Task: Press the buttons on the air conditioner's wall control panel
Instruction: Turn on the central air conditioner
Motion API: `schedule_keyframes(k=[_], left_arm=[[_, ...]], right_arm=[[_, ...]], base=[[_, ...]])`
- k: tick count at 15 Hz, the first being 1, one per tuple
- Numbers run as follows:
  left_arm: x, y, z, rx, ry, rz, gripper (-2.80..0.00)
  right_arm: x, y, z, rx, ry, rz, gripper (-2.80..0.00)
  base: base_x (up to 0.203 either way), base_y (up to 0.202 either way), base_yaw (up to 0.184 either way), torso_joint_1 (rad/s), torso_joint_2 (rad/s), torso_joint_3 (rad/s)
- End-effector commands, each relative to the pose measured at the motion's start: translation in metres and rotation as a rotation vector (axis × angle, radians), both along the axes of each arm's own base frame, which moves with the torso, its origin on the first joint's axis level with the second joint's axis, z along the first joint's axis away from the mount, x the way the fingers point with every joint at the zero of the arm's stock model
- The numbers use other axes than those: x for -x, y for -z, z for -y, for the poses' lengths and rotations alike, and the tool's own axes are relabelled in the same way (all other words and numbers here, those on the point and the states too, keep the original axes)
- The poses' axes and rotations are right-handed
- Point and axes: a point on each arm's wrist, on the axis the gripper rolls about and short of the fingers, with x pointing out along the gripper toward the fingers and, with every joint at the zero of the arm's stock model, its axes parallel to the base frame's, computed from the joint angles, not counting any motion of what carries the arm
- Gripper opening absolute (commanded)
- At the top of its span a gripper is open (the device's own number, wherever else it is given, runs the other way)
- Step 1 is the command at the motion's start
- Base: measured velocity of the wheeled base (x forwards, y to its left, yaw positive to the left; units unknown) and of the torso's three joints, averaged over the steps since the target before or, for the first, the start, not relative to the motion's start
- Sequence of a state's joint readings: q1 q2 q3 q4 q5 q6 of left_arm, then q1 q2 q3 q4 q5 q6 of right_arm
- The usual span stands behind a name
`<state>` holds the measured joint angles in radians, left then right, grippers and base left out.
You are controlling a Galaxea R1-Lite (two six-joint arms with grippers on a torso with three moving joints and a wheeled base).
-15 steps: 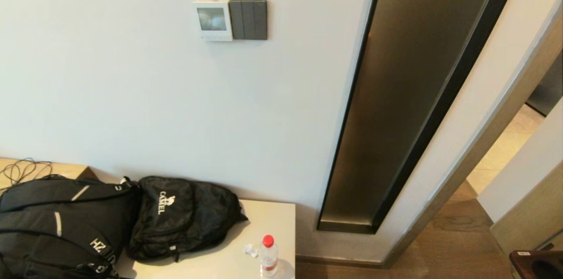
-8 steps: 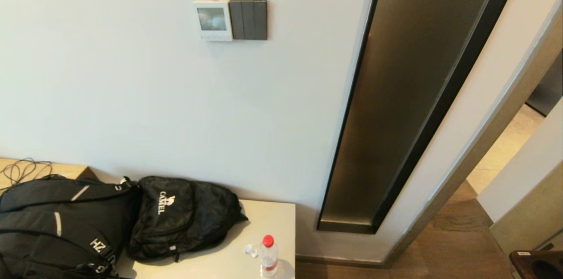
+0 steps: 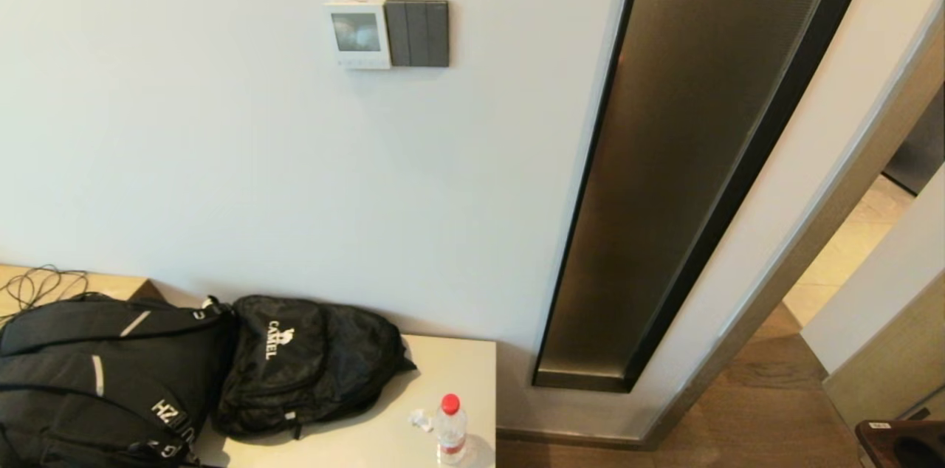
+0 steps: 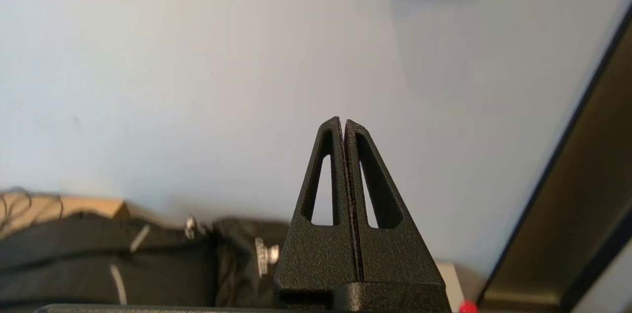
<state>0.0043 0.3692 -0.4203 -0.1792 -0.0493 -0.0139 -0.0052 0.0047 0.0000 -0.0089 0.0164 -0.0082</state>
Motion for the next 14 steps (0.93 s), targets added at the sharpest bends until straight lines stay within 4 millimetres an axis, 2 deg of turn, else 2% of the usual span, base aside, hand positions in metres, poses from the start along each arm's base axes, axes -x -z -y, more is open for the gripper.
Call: schedule_keyframes(k=[1, 4, 6, 8, 11, 14], left_arm=[[-0.062, -0.036, 0.000, 0.002, 0.002, -0.105, -2.80], [-0.138, -0.081, 0.001, 0.026, 0.022, -0.110, -2.80], [-0.193, -0.107, 0.009, 0.047, 0.064, -0.088, -2.80], [-0.246, -0.112, 0.030, 0.076, 0.119, -0.107, -2.80], [-0.319, -0.102, 0.071, 0.115, 0.176, -0.132, -2.80], [-0.373, -0.098, 0.107, 0.137, 0.220, -0.092, -2.80]], right_arm=[[0.000, 0.000, 0.000, 0.001, -0.001, -0.001, -2.80], [0.000, 0.000, 0.000, 0.001, -0.001, -0.001, -2.80], [0.000, 0.000, 0.000, -0.001, -0.001, -0.001, -2.80], [0.000, 0.000, 0.000, 0.001, -0.001, -0.001, -2.80], [0.000, 0.000, 0.000, 0.001, 0.000, -0.001, -2.80], [0.000, 0.000, 0.000, 0.001, 0.000, -0.001, -2.80]], base=[[0.000, 0.000, 0.000, 0.000, 0.00, 0.000], [0.000, 0.000, 0.000, 0.000, 0.00, 0.000], [0.000, 0.000, 0.000, 0.000, 0.00, 0.000], [0.000, 0.000, 0.000, 0.000, 0.00, 0.000], [0.000, 0.000, 0.000, 0.000, 0.00, 0.000], [0.000, 0.000, 0.000, 0.000, 0.00, 0.000]])
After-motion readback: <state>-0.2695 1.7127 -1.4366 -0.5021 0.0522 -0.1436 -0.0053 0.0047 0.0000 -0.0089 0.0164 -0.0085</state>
